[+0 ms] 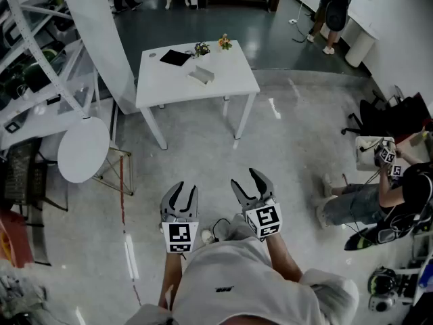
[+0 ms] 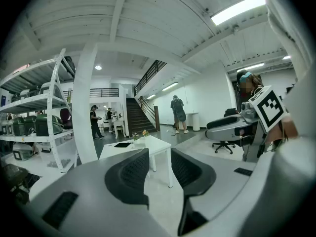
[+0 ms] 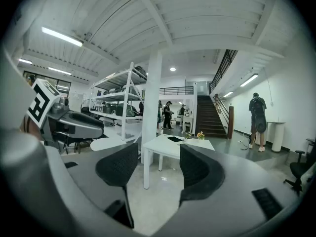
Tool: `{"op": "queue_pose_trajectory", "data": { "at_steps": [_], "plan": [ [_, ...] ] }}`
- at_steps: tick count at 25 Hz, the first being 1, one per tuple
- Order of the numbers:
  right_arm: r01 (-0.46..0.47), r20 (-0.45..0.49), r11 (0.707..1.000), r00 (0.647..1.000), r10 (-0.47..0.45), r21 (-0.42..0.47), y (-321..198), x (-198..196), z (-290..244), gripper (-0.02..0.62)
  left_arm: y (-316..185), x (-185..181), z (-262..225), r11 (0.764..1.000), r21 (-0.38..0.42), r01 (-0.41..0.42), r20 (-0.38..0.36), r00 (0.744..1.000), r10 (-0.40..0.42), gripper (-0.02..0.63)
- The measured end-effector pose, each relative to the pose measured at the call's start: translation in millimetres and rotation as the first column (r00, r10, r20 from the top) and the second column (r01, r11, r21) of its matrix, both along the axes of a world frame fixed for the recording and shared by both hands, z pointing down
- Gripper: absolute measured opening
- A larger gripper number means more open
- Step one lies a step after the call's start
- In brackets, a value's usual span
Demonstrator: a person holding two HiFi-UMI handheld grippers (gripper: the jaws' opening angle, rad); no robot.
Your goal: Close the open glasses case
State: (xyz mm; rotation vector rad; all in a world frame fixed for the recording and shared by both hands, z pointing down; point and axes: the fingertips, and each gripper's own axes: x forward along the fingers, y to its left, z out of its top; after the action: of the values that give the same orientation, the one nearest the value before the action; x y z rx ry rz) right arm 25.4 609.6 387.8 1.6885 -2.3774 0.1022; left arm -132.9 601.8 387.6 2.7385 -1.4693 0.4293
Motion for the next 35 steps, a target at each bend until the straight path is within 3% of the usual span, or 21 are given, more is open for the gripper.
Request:
{"op": "queue_pose_trajectory", "data": {
  "at_steps": [14, 35],
  "plan": [
    [0.011, 0.029, 1.000, 1.000, -0.011, -0.001, -30, -16, 8, 0.265, -34, -5, 8, 1.000, 0.009, -0.015, 0.008, 1.000, 0.015, 0.153],
    [0.024, 0.050, 0.999, 0.999, -0.023, -0.032, -189, 10, 13, 0.265, -186, 25, 11, 1.000, -0.014, -0.018, 0.032, 0.999, 0.019, 0.153]
  ]
}}
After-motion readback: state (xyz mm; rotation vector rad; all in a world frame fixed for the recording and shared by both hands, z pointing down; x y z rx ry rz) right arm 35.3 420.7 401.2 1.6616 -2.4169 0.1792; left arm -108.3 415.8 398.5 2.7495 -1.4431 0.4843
